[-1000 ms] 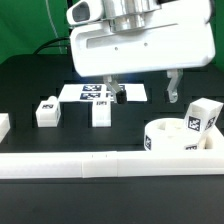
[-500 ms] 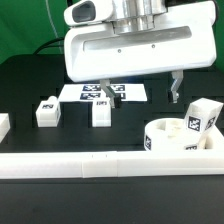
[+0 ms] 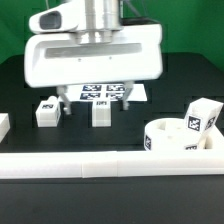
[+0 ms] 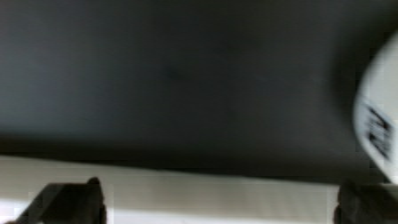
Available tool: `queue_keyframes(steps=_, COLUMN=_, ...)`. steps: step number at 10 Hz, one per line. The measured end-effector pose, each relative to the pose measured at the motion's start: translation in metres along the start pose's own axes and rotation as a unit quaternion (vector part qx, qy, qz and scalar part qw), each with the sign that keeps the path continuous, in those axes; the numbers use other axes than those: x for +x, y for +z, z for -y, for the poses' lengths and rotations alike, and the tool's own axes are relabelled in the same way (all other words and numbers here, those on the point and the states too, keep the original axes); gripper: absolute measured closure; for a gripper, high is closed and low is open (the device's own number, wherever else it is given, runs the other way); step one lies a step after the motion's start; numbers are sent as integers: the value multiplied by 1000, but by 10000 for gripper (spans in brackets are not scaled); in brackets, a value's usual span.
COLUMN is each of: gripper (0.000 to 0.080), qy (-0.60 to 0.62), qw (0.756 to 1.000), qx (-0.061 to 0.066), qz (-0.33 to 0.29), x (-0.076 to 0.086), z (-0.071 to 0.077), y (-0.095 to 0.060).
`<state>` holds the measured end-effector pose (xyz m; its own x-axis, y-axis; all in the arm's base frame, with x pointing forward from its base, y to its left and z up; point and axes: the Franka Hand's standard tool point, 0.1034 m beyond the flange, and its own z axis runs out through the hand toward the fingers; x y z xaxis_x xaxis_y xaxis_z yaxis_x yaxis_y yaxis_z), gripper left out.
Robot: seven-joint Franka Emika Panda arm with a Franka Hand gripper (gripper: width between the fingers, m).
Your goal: Assemble stool
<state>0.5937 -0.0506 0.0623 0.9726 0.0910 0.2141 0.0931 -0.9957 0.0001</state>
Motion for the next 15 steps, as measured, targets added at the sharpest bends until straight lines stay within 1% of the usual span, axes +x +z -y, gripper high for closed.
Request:
queue_keyframes(steps=1, gripper=151, qy=1, qw=1000, qx=6, qz=9, x=2, z=4, y=0)
queue_keyframes(steps=2, gripper=151, qy=1, qw=1000, qx=4, qz=6, x=3, z=3, y=0)
queue_keyframes(steps=3, gripper=151, qy=9, qw=1000, qx=14, qz=24, x=-1, z=7, y=1)
queue_keyframes(steps=4, gripper=151, qy=11, qw=997, qx=30, qz=67, x=-5, z=13, y=2)
queue_keyframes(steps=5, gripper=151, qy=18, qw=996, qx=31, qz=83, x=-4, z=6, y=1)
queue_keyframes(steps=7, gripper=151, qy=81, qw=986, qx=28, qz=144, x=-16, z=5, y=-4)
queue_keyframes(steps=8, gripper=151, qy=122, qw=980, qx=17, qz=155, x=-19, z=3, y=-5)
queue_keyframes(steps=9, gripper=151, qy=142, qw=970, qx=14, qz=196, x=-31, z=8, y=-6)
queue_keyframes(steps=10, gripper=151, qy=139, qw=968, qx=17, qz=209, x=-30, z=11, y=-7)
queue_keyframes(steps=11, gripper=151, qy=140, qw=957, qx=27, qz=253, x=-37, z=13, y=-8)
queue_keyframes(steps=12, gripper=151, qy=140, qw=948, qx=33, qz=284, x=-37, z=13, y=-7)
queue_keyframes(steps=13, gripper=151, qy=139, qw=944, qx=35, qz=298, x=-35, z=13, y=-6)
queue_keyframes(steps=14, gripper=151, qy=138, qw=928, qx=44, qz=343, x=-44, z=15, y=-7)
queue_keyframes(steps=15, gripper=151, qy=140, qw=921, qx=45, qz=360, x=-48, z=13, y=-2)
